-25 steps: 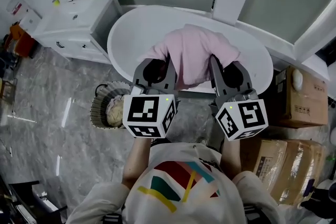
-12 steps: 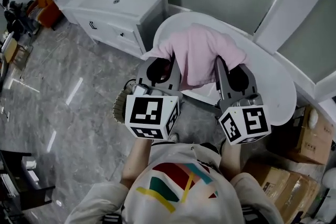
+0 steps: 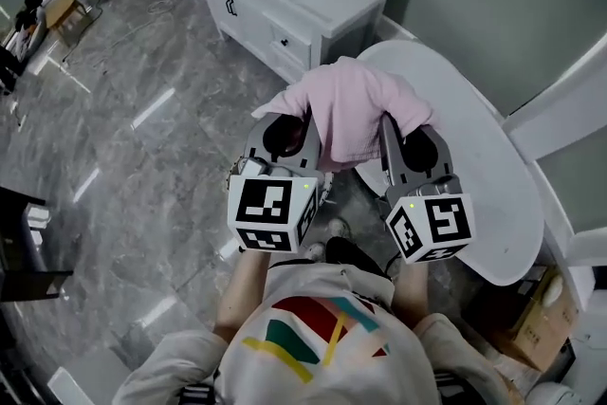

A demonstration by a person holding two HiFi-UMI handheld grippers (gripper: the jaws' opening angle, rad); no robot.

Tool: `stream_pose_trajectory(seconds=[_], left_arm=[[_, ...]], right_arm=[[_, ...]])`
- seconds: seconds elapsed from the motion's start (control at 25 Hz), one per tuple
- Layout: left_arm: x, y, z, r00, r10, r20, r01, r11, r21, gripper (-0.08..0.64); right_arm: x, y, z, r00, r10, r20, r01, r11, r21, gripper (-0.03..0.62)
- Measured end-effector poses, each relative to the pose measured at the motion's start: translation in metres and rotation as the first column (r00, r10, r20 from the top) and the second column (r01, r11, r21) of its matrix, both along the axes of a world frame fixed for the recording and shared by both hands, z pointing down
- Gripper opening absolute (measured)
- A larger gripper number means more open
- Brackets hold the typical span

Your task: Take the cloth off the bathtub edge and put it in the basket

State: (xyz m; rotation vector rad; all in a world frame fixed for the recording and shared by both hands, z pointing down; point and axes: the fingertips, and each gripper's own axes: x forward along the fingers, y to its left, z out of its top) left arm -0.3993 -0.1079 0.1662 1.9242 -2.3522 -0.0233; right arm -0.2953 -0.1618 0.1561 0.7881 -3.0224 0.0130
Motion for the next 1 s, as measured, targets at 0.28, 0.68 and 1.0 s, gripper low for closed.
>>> stream_pose_trajectory(seconds=[0.28,0.68,1.0], left_arm=[[-0.062,0.015,-0.001,0.984,-0.177,-0.004,0.177,0.984,-0.008,0.074],[-0.104,0.030,-0.007,0.945,-0.326,0.008,0.326,0.945,-0.014,0.074],[-0.123,0.037,0.025,0.921,-0.388,0.022,0.389,0.916,-0.098,0.074]], right_arm=[[-0.074,-0.003,-0.002,0.986,-0.166,-0.002,0.166,0.986,0.000,0.078],[-0.126,0.000,-0.007,0.949,-0.314,0.005,0.314,0.949,0.009,0.078],[-0.158,-0.004,0.027,0.913,-0.402,-0.067,0.402,0.916,-0.013,0.078]])
